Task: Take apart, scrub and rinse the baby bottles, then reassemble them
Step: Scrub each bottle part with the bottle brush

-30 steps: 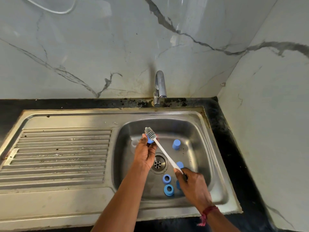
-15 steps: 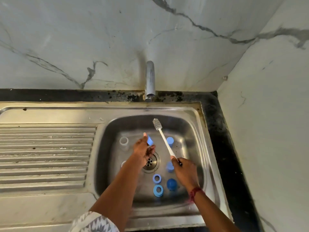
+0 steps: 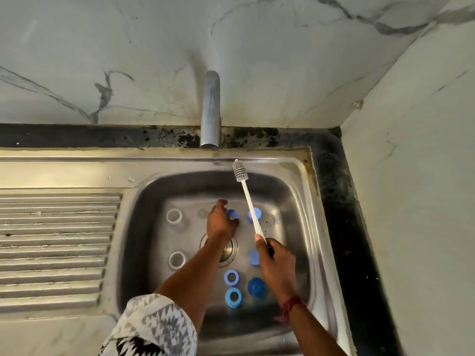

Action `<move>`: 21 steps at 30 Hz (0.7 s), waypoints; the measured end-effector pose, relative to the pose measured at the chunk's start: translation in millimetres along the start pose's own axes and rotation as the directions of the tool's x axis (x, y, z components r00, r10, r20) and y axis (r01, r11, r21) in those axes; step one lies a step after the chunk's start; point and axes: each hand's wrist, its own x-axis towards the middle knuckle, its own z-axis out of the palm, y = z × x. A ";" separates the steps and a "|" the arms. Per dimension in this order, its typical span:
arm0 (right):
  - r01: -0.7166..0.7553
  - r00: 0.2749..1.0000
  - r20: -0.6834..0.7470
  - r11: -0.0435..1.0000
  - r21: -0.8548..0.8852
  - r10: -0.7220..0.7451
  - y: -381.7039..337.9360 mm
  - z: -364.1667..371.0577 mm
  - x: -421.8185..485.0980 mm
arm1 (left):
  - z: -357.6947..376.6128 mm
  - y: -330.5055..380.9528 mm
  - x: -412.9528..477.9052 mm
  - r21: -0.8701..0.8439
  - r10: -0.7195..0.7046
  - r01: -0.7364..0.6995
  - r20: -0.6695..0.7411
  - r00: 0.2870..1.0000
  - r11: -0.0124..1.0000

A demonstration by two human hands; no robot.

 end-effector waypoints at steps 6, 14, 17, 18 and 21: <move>0.010 1.000 0.004 1.000 0.029 -0.010 -1.1 1.0 5.0 | 14.1 -1.6 8.9 0.081 0.034 -0.031 -0.039 0.999 0.996; -0.026 1.000 -0.008 0.996 0.081 0.027 6.5 -2.0 1.5 | 21.7 -8.2 13.7 0.035 0.034 -0.034 -0.007 0.999 0.999; -0.027 1.000 -0.010 0.995 0.095 0.028 6.7 -4.2 -0.1 | 21.6 -8.3 9.7 0.026 0.043 -0.043 0.006 0.999 0.999; -0.030 0.999 -0.009 0.995 0.098 0.031 6.3 -4.1 -0.7 | 21.3 -7.6 7.7 0.057 0.060 -0.060 0.002 0.998 0.997; -0.037 0.999 -0.023 0.994 0.099 0.039 6.7 -3.6 -3.4 | 19.5 -1.6 1.9 0.210 0.184 -0.182 0.009 0.983 0.961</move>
